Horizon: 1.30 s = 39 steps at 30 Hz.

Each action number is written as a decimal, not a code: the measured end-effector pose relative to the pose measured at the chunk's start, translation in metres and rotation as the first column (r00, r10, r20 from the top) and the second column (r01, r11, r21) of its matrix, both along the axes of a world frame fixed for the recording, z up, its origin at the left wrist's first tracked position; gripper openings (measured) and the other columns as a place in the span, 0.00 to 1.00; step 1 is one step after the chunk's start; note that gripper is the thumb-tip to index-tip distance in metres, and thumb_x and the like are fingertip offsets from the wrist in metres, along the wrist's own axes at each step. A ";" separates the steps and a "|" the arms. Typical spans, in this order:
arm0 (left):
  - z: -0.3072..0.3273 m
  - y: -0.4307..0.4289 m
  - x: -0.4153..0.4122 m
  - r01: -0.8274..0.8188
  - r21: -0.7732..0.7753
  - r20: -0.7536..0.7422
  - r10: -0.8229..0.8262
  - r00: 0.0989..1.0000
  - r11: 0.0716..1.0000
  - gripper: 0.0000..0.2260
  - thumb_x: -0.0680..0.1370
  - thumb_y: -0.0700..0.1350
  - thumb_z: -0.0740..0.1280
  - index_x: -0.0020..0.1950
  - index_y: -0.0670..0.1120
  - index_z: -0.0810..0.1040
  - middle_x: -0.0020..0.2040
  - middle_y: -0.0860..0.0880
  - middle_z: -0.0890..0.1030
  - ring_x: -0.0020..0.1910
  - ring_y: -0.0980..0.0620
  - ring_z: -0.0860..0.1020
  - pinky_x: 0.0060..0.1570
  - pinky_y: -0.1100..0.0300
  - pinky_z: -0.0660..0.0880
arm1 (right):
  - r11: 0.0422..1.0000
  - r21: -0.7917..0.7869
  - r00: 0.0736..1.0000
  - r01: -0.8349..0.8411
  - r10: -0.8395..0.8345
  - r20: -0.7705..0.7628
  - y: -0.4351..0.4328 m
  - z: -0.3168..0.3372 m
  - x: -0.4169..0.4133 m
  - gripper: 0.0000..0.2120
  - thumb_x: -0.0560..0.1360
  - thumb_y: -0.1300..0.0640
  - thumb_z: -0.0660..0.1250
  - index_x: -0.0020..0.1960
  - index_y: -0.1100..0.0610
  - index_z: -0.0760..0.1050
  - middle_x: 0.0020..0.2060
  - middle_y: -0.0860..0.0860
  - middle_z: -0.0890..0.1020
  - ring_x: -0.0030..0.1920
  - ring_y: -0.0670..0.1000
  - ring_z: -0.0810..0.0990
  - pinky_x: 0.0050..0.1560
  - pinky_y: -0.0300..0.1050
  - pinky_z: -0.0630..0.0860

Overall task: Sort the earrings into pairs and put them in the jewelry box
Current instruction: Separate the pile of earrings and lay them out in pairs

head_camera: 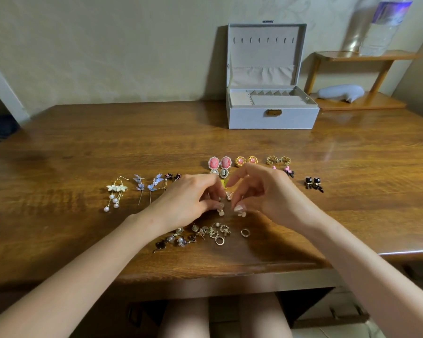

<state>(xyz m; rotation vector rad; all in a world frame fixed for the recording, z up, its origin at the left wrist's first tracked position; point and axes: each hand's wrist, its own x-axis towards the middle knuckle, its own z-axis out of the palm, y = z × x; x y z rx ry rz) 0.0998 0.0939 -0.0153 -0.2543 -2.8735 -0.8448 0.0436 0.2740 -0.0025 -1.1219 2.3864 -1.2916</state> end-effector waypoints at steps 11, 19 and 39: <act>0.000 0.000 0.002 0.004 0.075 0.005 -0.004 1.000 0.997 0.14 0.72 0.39 0.72 0.51 0.51 0.72 0.40 0.59 0.80 0.41 0.67 0.77 0.44 0.73 0.71 | 0.992 0.115 0.994 -0.041 0.052 -0.093 -0.009 -0.006 -0.008 0.18 0.67 0.73 0.71 0.51 0.55 0.75 0.35 0.49 0.83 0.37 0.46 0.81 0.43 0.42 0.78; -0.002 0.003 0.002 -0.010 0.079 0.004 0.009 1.000 0.997 0.20 0.72 0.42 0.72 0.61 0.50 0.69 0.41 0.58 0.80 0.37 0.68 0.76 0.41 0.76 0.68 | 0.995 0.054 0.989 0.079 -0.072 -0.126 -0.011 -0.012 -0.003 0.19 0.66 0.69 0.72 0.49 0.50 0.73 0.34 0.47 0.81 0.35 0.44 0.78 0.39 0.38 0.75; 0.009 0.006 0.011 -0.033 0.032 -0.001 0.033 0.999 0.999 0.17 0.74 0.44 0.70 0.60 0.51 0.70 0.43 0.56 0.78 0.36 0.69 0.73 0.37 0.76 0.67 | 0.993 0.073 0.991 0.095 -0.087 -0.097 0.001 -0.011 0.009 0.20 0.66 0.71 0.72 0.51 0.52 0.74 0.34 0.47 0.80 0.36 0.42 0.76 0.38 0.32 0.74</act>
